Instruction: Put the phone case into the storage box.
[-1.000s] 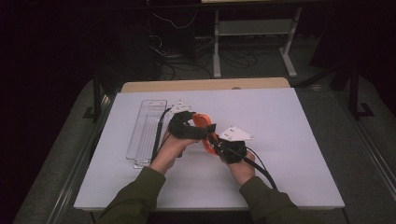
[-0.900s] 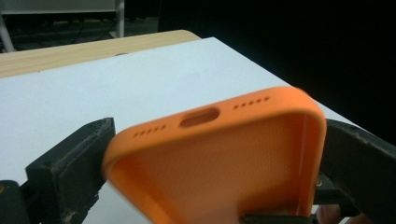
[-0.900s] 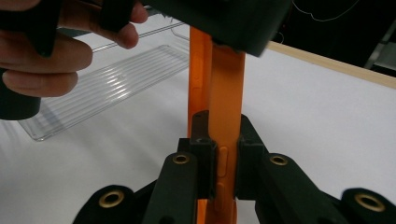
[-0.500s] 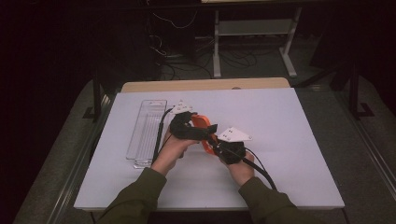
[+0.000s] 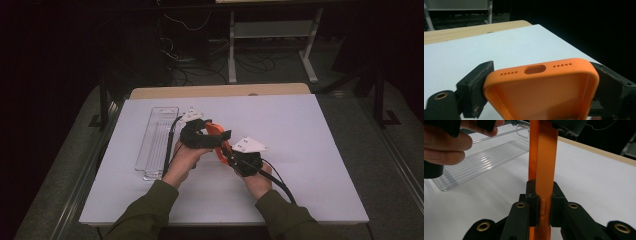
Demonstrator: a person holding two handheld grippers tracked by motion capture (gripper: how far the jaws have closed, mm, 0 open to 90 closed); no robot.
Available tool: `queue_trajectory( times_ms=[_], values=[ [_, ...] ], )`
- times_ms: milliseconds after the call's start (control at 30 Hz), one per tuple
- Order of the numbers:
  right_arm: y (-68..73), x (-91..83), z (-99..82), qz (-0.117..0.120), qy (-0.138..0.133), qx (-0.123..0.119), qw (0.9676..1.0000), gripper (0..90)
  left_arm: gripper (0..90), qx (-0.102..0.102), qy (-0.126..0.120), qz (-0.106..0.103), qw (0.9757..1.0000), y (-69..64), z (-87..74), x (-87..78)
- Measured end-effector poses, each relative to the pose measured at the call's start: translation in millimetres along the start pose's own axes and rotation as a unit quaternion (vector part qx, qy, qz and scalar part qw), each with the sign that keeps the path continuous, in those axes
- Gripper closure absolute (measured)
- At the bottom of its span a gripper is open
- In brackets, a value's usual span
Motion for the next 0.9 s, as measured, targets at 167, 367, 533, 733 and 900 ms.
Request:
queue_trajectory(
  times_ms=[167,367,533,733,900],
  values=[
    [-0.1,0.0,0.0,0.000,0.000,0.000,1.0000,79.6,13.0,-0.004,-0.001,0.001,1.0000,-0.7,0.3,-0.3],
    [-0.7,-0.1,0.5,0.003,0.001,-0.003,1.0000,79.1,13.6,0.002,-0.006,-0.002,1.0000,-1.1,1.7,-0.4],
    [-2.3,0.3,1.1,0.009,0.006,-0.002,0.9999,77.8,13.9,0.010,-0.001,0.000,0.9999,-1.4,2.5,-0.6],
    [-4.6,-2.8,4.2,0.018,0.010,-0.002,0.9998,61.5,14.1,0.017,-0.006,0.006,0.9998,0.1,3.3,-1.8],
    [-9.5,-6.4,7.6,0.027,0.012,0.000,0.9996,50.4,14.1,0.010,-0.010,0.011,0.9998,1.5,4.5,-3.9]
  ],
)
Point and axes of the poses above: each handheld gripper's, and its own axes: x roughly forward along the jaws, z roughly out of its top, y roughly to its left, the point moved 3 cm from there along x, roughly forward along the jaws, and after that the axes turned 15 degrees about x, right-handed, at the moved point
